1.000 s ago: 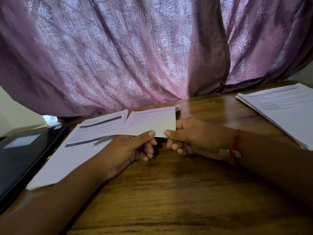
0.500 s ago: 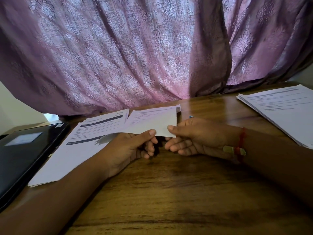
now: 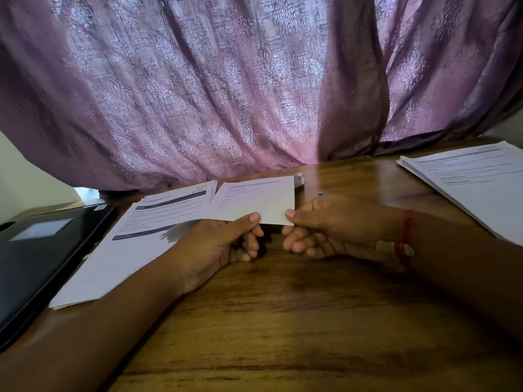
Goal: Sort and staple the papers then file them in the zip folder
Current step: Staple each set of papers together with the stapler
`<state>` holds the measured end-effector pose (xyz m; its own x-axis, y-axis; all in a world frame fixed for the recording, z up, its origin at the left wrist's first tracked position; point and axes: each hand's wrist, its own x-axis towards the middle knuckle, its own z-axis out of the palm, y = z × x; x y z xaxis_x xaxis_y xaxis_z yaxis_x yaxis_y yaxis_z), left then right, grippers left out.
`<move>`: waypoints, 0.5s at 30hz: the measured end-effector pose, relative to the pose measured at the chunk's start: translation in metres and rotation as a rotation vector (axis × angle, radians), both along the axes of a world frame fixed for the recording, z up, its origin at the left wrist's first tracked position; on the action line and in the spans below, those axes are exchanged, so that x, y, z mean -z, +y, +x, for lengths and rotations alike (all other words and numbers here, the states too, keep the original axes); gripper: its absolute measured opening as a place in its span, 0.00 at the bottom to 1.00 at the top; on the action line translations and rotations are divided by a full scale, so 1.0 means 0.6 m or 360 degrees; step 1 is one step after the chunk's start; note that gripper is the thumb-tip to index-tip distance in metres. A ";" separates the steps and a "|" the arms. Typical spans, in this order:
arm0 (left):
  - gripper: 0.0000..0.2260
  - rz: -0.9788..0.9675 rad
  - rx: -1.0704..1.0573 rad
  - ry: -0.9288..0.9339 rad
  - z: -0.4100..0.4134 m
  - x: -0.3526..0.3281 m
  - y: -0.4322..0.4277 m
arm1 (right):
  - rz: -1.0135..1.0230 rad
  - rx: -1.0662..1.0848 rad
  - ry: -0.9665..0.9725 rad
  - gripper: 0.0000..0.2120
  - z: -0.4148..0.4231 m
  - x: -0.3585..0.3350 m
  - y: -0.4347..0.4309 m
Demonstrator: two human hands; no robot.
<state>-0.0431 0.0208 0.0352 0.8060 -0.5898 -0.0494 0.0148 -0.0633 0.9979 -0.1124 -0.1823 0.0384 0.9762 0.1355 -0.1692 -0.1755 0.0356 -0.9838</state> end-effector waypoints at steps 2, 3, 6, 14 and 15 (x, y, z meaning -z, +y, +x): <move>0.11 0.0004 0.0003 0.0006 0.000 0.000 0.000 | -0.0057 0.0008 -0.0033 0.13 0.001 0.002 0.001; 0.11 0.0008 0.0006 0.0006 0.000 0.001 0.000 | -0.0079 0.0010 -0.0048 0.13 0.001 0.003 0.001; 0.11 0.0010 0.0016 0.0003 0.000 0.000 0.002 | -0.0153 0.0018 -0.0086 0.13 0.001 0.005 0.004; 0.11 -0.0006 0.0004 0.0009 0.001 0.000 0.001 | -0.0163 0.0027 -0.0144 0.13 0.002 0.004 0.006; 0.11 -0.0006 0.0003 0.0010 0.001 0.000 0.001 | -0.0181 0.0029 -0.0144 0.13 0.003 0.004 0.005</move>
